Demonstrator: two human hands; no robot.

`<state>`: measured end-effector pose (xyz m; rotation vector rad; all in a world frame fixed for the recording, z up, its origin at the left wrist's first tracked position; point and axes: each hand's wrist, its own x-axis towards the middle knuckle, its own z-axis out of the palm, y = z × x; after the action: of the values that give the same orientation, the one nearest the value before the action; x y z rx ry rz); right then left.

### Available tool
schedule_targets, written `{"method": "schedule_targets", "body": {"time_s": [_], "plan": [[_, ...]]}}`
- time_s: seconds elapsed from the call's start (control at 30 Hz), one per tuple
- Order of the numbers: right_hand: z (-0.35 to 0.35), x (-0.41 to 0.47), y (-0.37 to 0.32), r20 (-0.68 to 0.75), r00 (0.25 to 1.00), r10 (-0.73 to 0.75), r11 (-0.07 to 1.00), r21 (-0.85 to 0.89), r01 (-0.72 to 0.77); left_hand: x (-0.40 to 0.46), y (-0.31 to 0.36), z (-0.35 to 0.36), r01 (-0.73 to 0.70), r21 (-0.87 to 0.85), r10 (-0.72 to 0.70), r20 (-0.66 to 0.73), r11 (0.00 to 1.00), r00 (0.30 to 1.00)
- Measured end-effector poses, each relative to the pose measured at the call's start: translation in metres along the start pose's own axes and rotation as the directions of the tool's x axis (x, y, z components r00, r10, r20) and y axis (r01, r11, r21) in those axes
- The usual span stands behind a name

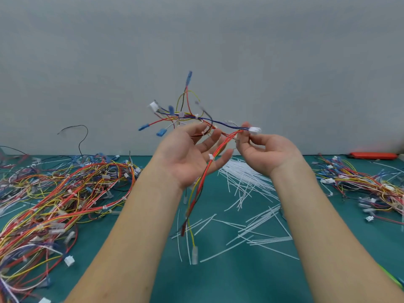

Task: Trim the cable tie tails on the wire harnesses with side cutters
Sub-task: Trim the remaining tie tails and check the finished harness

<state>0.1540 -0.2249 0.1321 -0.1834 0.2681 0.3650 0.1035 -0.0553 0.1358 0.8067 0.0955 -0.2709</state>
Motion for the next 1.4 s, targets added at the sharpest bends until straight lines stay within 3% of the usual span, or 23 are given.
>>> {"method": "schedule_targets", "body": {"time_s": [0.23,0.5,0.57,0.67,0.7,0.87,0.97,1.1,1.17,1.27,1.4], "plan": [[0.005,-0.007,0.000,0.082,0.996,-0.038,0.993,-0.109,0.047,-0.003,-0.007,0.011,-0.081,0.131,0.073,0.067,0.988,0.995],[-0.004,0.002,0.007,0.135,0.991,-0.008,0.867,-0.492,0.074,-0.005,-0.010,0.014,-0.184,0.181,0.164,0.116,0.966,0.980],[-0.004,0.003,0.008,0.127,0.989,-0.072,0.765,-0.630,0.137,-0.008,-0.008,0.017,-0.218,0.172,0.198,0.128,0.961,0.972],[-0.003,-0.003,0.010,0.184,0.951,-0.248,0.433,-0.857,0.278,-0.012,-0.006,0.025,-0.261,0.086,0.256,0.068,0.961,0.964],[-0.002,-0.006,0.011,0.227,0.942,-0.245,0.341,-0.890,0.303,-0.011,-0.004,0.026,-0.254,0.015,0.254,0.039,0.967,0.966],[0.001,-0.019,0.028,0.266,0.950,0.160,0.066,-0.964,0.259,-0.005,-0.001,0.025,-0.282,-0.216,0.265,-0.102,0.935,0.959],[-0.001,-0.020,0.037,0.230,0.919,0.320,0.106,-0.973,0.207,-0.003,0.001,0.024,-0.398,-0.251,0.357,-0.193,0.882,0.914],[-0.002,-0.023,0.036,0.240,0.874,0.422,0.141,-0.970,0.198,0.002,0.005,0.017,-0.526,-0.100,0.461,-0.364,0.845,0.809],[-0.002,-0.024,0.037,0.266,0.873,0.410,0.109,-0.964,0.243,0.002,0.005,0.015,-0.526,-0.034,0.469,-0.407,0.850,0.784],[-0.003,-0.023,0.037,0.307,0.906,0.290,0.065,-0.951,0.301,0.001,0.002,0.012,-0.532,0.130,0.543,-0.326,0.836,0.774],[0.002,-0.024,0.035,0.323,0.903,0.283,0.102,-0.946,0.306,0.006,0.003,0.009,-0.547,0.261,0.606,-0.364,0.795,0.708]]}}
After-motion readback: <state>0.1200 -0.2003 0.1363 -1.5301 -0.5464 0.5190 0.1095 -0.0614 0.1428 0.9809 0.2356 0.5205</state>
